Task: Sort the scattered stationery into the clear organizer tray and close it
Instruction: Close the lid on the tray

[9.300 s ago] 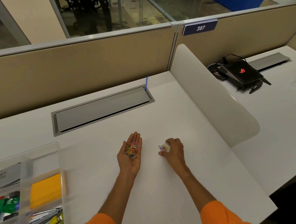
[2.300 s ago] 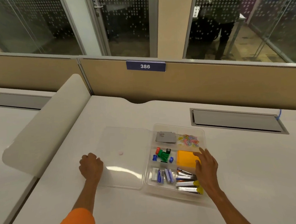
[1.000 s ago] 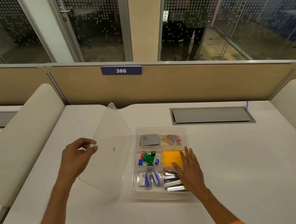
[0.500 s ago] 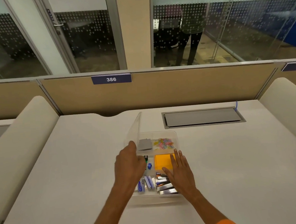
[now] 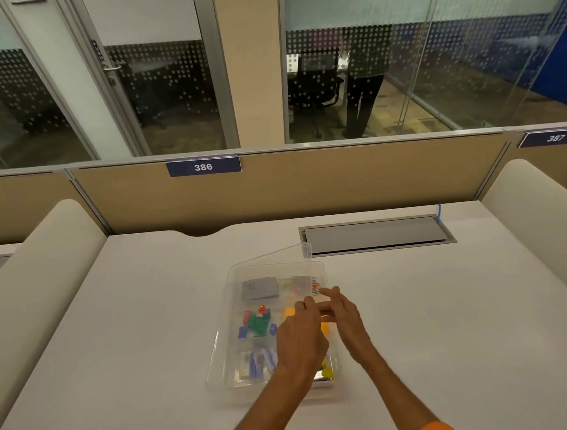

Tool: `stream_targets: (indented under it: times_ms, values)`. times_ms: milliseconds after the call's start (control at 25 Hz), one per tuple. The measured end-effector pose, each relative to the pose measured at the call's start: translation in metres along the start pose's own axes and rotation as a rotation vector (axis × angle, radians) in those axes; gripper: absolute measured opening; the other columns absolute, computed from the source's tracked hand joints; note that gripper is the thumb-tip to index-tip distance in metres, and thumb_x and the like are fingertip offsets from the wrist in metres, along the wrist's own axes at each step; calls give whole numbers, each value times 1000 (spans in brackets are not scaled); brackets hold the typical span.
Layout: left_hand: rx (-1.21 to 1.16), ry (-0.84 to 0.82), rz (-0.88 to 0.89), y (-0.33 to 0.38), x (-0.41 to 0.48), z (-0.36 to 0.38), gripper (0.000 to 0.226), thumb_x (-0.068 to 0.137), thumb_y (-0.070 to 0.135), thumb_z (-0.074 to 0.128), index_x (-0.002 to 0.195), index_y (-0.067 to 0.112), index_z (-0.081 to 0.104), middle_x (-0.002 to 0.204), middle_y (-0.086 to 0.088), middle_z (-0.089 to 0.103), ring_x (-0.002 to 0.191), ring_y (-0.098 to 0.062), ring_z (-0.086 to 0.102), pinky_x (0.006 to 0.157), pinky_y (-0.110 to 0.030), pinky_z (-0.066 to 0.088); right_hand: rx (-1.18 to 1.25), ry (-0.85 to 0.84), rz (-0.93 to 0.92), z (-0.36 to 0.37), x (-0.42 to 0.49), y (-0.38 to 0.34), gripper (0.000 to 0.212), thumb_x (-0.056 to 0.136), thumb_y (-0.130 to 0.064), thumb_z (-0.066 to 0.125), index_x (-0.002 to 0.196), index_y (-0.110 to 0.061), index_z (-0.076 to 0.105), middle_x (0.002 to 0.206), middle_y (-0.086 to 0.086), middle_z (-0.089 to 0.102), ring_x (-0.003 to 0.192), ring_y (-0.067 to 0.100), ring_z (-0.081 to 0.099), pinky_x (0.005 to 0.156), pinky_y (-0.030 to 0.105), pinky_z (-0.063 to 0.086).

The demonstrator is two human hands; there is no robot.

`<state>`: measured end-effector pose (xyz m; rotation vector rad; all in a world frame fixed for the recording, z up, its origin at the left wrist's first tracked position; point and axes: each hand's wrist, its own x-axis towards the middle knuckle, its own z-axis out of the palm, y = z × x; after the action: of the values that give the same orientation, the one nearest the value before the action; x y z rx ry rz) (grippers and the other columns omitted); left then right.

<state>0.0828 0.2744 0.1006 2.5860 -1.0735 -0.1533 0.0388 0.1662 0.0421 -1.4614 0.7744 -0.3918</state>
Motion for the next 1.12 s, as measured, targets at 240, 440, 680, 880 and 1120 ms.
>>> stream_targets:
  times_ms: [240,440,680,880,1120]
  values:
    - [-8,-68,-3,18,2,33,54,94,20,55,143,11,35,134,-7,56,101,-24,66,84,-32,53,6,-120,42,-15,11,-20,30,92,-16,61,121,-15,58,100,1,74,90,17,72,78,32,60]
    - [35,80,-31,-22,3,24,35,94,39,50,120,16,55,121,-4,57,95,-22,63,73,-33,53,-133,-9,70,-23,20,3,31,95,-8,53,125,-10,49,91,14,72,66,19,66,59,25,54]
    - [-59,71,-281,-145,28,27,54,91,31,62,139,14,47,148,-12,43,130,-32,48,101,-45,46,-617,108,11,-19,31,36,37,98,-15,49,133,-2,49,122,15,53,108,25,56,89,25,42]
    - [-504,35,-441,-169,18,37,51,98,34,43,144,11,38,144,-10,49,128,-30,51,106,-43,41,-644,195,-61,-6,28,55,35,99,-15,47,131,-3,49,113,11,50,89,16,52,79,21,40]
    - [-724,99,-461,-178,23,50,29,96,24,52,120,9,56,109,-8,67,91,-23,67,95,-48,53,-533,391,-92,12,27,63,30,98,-8,48,125,3,56,95,8,48,79,22,56,68,26,46]
